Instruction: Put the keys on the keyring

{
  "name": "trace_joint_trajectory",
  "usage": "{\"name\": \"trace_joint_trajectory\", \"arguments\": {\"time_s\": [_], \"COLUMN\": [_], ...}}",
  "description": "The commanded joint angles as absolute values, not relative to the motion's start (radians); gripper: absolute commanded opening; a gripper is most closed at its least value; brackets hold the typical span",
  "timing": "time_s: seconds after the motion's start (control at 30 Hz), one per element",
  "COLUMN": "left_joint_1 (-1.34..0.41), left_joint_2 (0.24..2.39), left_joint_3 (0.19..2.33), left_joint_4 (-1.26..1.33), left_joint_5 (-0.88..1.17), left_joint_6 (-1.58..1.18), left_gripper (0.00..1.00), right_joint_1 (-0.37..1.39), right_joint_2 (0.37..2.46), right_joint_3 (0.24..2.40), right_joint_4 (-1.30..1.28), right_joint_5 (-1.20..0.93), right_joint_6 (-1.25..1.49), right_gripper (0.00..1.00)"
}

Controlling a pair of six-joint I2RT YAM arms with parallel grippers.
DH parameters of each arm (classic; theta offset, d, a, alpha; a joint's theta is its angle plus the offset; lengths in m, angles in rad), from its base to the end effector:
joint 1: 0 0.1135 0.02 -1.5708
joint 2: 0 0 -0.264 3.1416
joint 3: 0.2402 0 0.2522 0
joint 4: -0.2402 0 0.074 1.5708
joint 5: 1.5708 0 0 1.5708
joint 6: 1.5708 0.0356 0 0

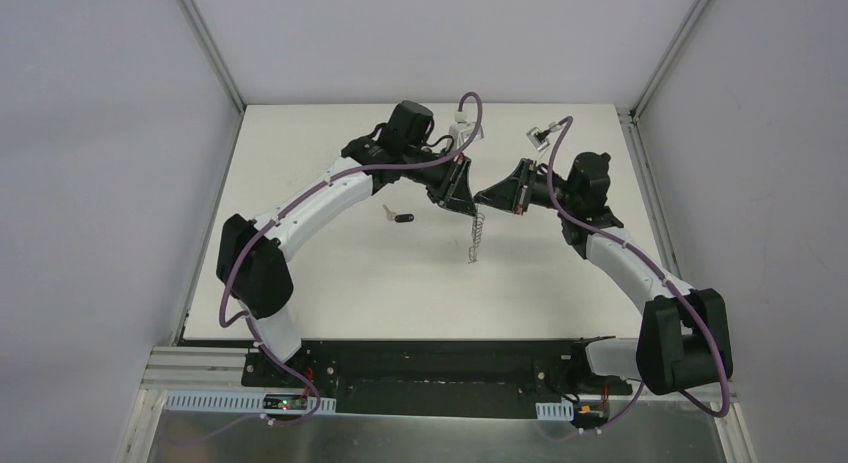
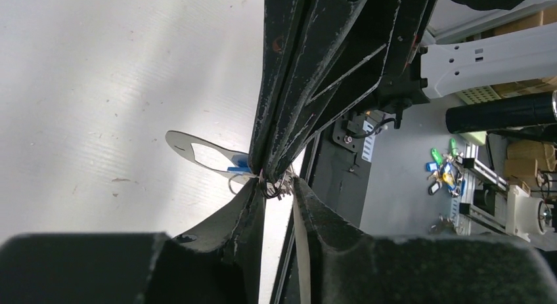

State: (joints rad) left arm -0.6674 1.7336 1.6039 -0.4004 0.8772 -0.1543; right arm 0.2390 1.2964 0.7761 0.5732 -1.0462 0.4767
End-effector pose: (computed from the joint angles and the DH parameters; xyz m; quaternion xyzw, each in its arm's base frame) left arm 0.2948 -0.2672 0.3529 0.4036 0.7062 -0.5176 0.2655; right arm 0.2672 0.0968 0.3028 -0.2892 0.6349 0.5422 0.4683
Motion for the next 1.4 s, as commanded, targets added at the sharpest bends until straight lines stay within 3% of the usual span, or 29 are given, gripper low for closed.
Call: {"name": "trace_joint_trajectory", "arguments": {"time_s": [0.0,0.27,0.63,0.77,0.93,1.37], "left_joint_1": [-0.714,-0.717,-0.661,-0.654,-0.652,-0.655], "left_joint_2": [1.736,1.729,1.635,1.617,1.62,1.628], "left_joint_3": [1.659,1.671,1.638,1.629,1.615,1.537], "left_joint_4": [-0.413,-0.467,-0.514,-0.514,-0.504,-0.304], "left_joint_5": [0.913,0.881,0.931,0.954,0.991,0.992], "left_joint_6": [-0.13,-0.077,0.054,0.121,0.22,0.145], "left_gripper": [0.25,0.48,0.59,0.59,0.5,0.36], "right_joint_1": [0.24,0.237,0.215,0.215,0.216,0.231], "right_joint_2": [1.293,1.289,1.277,1.273,1.273,1.271], "right_joint_3": [0.821,0.812,0.803,0.791,0.775,0.767], "right_joint_4": [0.534,0.537,0.635,0.7,0.789,0.804], "right_joint_5": [-0.954,-0.973,-1.11,-1.168,-1.215,-1.236], "right_joint_6": [0.438,0.42,0.442,0.464,0.519,0.525], "right_gripper": [0.0,0.0,0.0,0.0,0.0,0.0]}}
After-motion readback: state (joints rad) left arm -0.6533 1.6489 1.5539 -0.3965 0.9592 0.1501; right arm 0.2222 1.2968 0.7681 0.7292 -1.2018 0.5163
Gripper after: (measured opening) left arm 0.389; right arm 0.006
